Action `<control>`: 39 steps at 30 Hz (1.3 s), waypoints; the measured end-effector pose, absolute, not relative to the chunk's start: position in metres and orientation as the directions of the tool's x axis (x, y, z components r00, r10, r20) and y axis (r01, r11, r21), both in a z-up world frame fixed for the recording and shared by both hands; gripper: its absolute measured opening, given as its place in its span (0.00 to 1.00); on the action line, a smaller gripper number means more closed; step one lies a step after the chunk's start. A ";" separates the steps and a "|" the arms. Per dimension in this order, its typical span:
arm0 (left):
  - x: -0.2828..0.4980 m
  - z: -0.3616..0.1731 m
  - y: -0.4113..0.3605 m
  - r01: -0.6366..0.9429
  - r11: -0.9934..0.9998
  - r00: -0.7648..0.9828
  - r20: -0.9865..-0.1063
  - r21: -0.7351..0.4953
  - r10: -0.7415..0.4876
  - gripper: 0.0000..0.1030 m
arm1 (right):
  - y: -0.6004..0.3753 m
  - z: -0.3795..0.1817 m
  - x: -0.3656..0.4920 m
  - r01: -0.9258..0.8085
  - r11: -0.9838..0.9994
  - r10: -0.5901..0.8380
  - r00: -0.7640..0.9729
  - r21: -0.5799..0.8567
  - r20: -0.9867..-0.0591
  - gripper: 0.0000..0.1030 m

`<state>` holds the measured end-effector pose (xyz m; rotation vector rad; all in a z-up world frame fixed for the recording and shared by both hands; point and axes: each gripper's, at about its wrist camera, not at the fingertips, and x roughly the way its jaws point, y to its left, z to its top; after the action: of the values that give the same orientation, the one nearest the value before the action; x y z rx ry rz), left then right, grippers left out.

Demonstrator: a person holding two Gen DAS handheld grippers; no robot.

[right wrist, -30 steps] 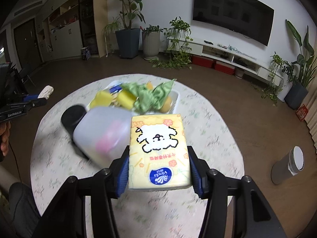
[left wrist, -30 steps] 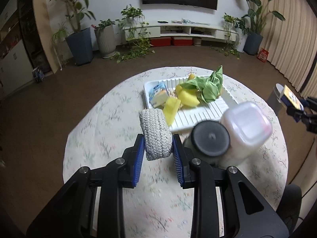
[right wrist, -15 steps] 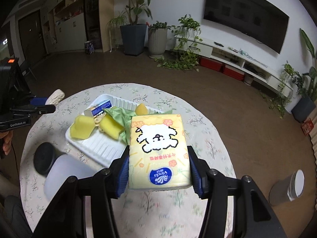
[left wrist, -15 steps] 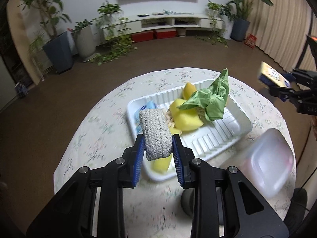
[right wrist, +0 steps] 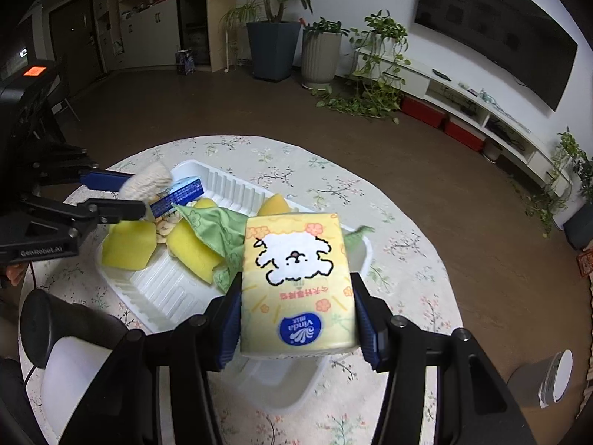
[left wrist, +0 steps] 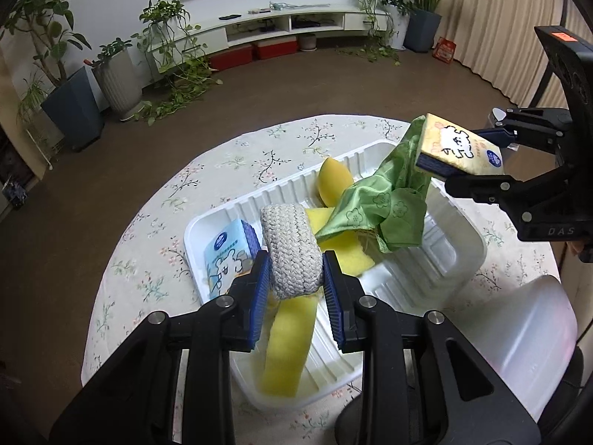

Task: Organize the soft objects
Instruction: 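Carry the scrub pad and tissue pack over the white tray with both grippers, then lower both items into the tray and open both grippers to release them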

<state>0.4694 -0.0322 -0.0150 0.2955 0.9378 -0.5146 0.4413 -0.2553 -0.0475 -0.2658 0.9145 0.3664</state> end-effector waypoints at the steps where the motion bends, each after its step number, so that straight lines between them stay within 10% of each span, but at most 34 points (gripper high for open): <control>1: 0.471 -0.017 -0.032 0.544 0.839 0.478 -0.827 0.015 -0.295 0.25 | -0.254 -0.049 0.443 -0.424 0.903 0.200 0.551 -0.065 -0.810 0.54; 39: 0.466 -0.057 -0.034 0.658 0.751 0.370 -0.844 -0.058 -0.388 0.32 | -0.252 -0.113 0.447 -0.581 0.809 0.221 0.439 -0.088 -0.871 0.53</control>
<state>0.4664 -0.0342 -0.0569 0.3119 0.9827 -0.6849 0.4467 -0.2521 -0.1134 -0.4065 1.0003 0.5153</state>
